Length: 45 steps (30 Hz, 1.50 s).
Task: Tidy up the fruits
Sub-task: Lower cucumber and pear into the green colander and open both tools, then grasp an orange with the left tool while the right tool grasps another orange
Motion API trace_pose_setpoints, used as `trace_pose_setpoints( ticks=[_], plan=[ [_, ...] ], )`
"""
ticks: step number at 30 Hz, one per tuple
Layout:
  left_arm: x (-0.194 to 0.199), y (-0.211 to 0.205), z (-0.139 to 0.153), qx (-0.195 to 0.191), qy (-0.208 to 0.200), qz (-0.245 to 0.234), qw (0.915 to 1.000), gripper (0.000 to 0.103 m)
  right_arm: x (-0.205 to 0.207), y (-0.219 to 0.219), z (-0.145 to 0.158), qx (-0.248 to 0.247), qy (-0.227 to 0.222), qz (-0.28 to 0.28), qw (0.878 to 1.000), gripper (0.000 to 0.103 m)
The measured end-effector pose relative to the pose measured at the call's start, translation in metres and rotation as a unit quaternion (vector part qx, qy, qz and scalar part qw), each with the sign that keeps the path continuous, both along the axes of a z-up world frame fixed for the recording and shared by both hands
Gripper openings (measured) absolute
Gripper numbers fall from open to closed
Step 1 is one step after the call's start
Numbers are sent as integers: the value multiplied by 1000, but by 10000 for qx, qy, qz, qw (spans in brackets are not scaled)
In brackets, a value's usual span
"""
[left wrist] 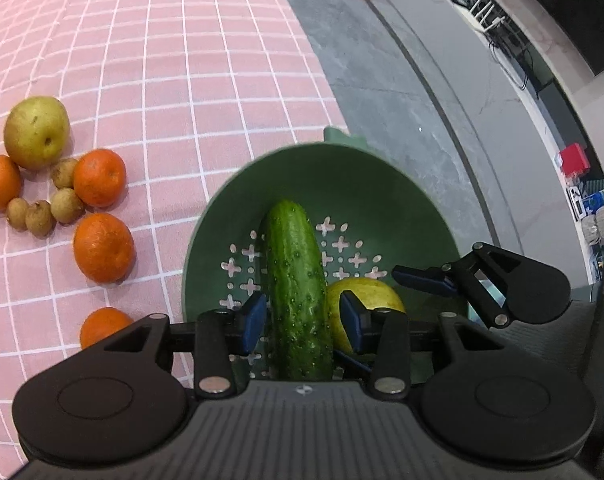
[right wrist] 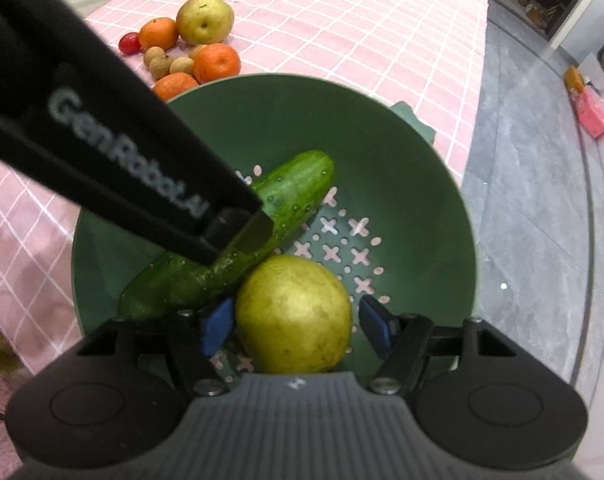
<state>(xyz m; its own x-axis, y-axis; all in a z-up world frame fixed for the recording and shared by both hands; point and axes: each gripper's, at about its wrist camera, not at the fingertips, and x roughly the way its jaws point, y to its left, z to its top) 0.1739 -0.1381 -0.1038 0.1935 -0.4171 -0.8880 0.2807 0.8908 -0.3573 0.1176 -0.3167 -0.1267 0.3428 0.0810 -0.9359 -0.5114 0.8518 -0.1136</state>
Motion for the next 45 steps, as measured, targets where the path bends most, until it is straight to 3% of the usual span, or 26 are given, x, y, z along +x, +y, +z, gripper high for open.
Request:
trace_pose_setpoints(
  ticks=[5, 7, 11, 19, 25, 39, 42, 45],
  plan=[
    [-8, 14, 20, -141, -283, 175, 9993, 50, -10, 3, 12, -153, -264, -91, 9995, 77],
    [-10, 21, 29, -194, -431, 288, 9985, 50, -17, 1, 21, -61, -380, -263, 9989, 84],
    [-17, 33, 43, -261, -769, 495, 9955, 50, -23, -2, 38, 93, -592, -665, 9960, 86],
    [-30, 65, 58, -60, -1440, 1017, 9843, 50, -41, 33, 66, 588, -1145, -905, 9875, 90],
    [-39, 88, 63, 238, -1876, 1174, 9749, 52, -40, 68, 74, 625, -1532, -664, 9840, 91],
    [-50, 175, 46, 474, -1839, 1658, 9677, 53, -32, 122, 64, 823, -1429, -179, 9861, 91],
    [-53, 186, 40, 480, -1756, 1590, 9704, 53, -28, 133, 61, 859, -1307, 43, 9877, 86],
    [-56, 192, 32, 465, -1683, 1421, 9743, 51, -26, 142, 57, 803, -1256, 341, 9882, 76]
  ],
)
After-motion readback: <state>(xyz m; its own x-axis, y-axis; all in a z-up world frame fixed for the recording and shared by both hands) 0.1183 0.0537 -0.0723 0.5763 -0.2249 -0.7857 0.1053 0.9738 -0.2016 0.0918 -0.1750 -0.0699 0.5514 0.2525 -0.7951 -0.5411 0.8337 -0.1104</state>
